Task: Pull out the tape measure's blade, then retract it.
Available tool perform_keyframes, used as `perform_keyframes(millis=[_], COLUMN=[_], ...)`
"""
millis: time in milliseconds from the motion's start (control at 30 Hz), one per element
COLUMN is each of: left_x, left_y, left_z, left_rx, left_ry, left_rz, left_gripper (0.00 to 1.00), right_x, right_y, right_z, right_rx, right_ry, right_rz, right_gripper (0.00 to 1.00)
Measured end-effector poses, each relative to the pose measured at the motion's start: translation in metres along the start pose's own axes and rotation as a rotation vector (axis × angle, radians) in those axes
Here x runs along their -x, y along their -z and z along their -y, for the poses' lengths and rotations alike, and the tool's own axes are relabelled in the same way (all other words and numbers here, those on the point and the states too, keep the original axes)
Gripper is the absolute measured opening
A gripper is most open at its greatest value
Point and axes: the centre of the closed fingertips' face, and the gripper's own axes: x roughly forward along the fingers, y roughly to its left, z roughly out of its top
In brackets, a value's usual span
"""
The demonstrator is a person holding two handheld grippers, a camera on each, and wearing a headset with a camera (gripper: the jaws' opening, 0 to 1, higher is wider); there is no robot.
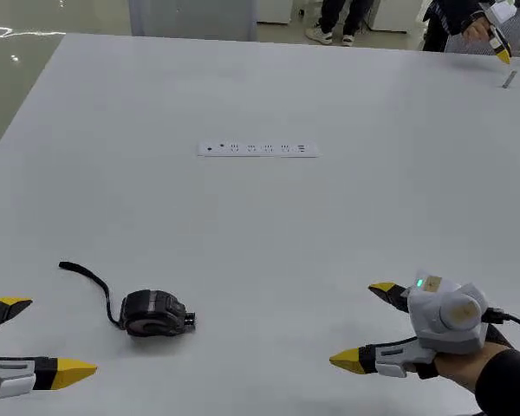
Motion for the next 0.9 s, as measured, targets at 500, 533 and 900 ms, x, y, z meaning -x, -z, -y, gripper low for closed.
perform_keyframes(millis=[500, 533, 900], left_x=[0.004, 0.004, 0.006], left_y=[0.001, 0.001, 0.004], left_z=[0.002, 0.002, 0.002], left_rx=[0.004, 0.004, -0.004], left_ry=[0.016, 0.014, 0.025], left_rz=[-0.014, -0.013, -0.027], left_gripper=[0.99, 0.99, 0.99], right_x=[0.016, 0.017, 0.021], right_y=[0.016, 0.017, 0.021], right_z=[0.005, 0.005, 0.007], right_rx=[-0.025, -0.024, -0.024], right_ry=[-0.010, -0.011, 0.002], right_rz=[-0.018, -0.021, -0.024], right_gripper=[0.99, 0.99, 0.99])
